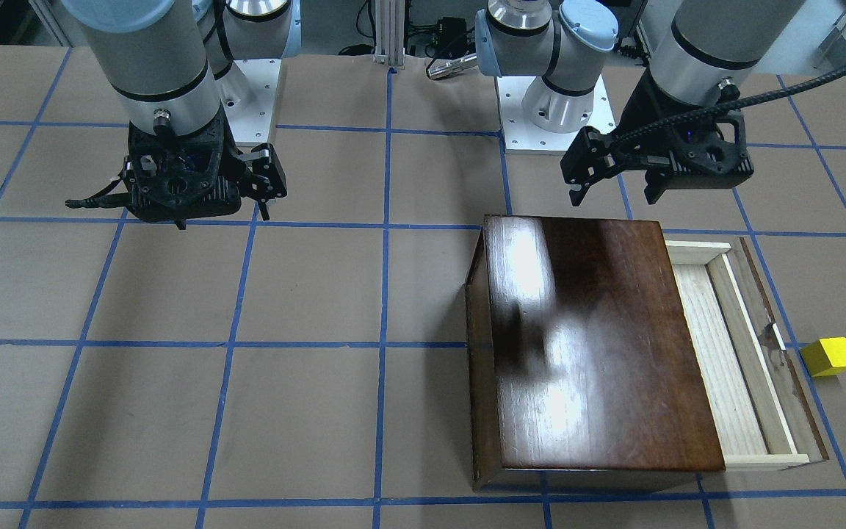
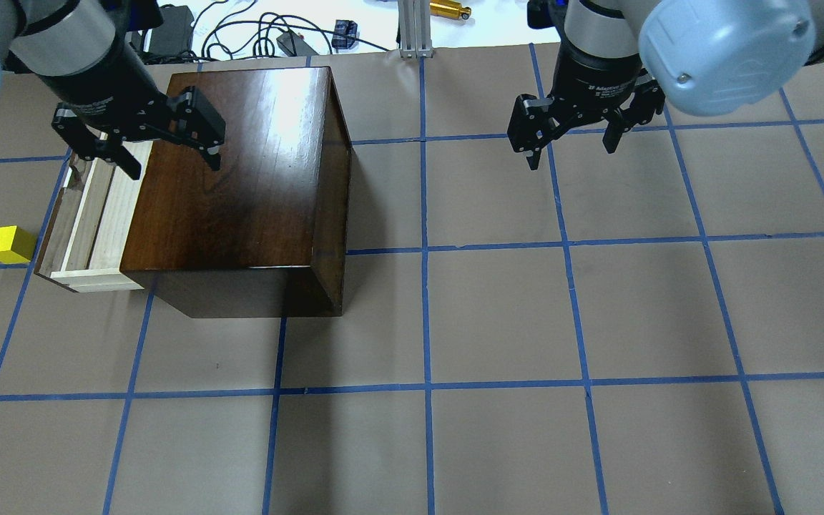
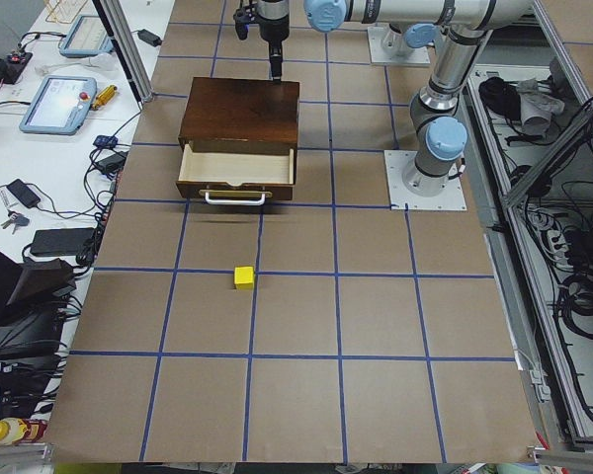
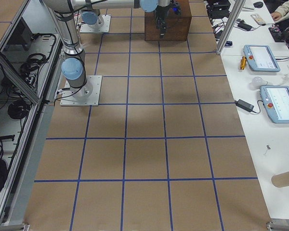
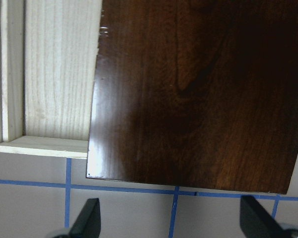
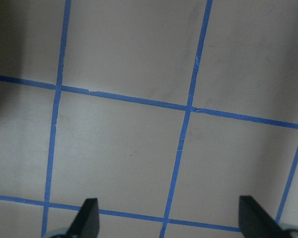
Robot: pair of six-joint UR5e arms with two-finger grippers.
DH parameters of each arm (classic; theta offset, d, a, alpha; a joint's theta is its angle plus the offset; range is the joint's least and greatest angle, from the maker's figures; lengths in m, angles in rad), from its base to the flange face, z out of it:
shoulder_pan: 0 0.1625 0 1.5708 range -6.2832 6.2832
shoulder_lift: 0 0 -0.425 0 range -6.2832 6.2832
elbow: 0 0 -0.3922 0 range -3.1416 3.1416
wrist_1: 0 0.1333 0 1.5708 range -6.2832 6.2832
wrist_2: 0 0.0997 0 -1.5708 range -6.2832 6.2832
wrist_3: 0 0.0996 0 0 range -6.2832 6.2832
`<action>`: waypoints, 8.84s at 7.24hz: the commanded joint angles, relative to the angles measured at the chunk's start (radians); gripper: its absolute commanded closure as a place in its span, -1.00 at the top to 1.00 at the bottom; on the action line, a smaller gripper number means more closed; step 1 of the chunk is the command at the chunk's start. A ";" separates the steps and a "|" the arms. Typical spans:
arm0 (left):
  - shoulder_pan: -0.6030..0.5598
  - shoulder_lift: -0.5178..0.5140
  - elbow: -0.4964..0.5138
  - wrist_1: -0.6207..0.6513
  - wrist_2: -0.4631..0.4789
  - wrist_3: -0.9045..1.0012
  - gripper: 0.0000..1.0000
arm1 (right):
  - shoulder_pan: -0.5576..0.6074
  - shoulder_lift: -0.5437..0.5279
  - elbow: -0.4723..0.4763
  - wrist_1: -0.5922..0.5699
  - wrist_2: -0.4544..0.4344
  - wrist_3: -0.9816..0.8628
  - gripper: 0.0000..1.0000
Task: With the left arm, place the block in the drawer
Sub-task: 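Release the handle and raise the left gripper above the cabinet, then move the left gripper down toward the yellow cube, then close the left gripper on the yellow cube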
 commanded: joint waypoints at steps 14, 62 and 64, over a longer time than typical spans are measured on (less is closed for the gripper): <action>0.447 0.040 -0.002 -0.068 -0.002 0.793 1.00 | 0.000 0.000 0.000 0.000 -0.001 0.001 1.00; 0.732 -0.641 0.024 0.569 -0.006 2.253 -0.38 | 0.000 0.000 0.000 0.000 -0.001 -0.001 1.00; 0.730 -0.633 0.025 0.566 -0.005 2.255 -0.40 | 0.000 0.000 0.000 0.000 -0.001 0.001 1.00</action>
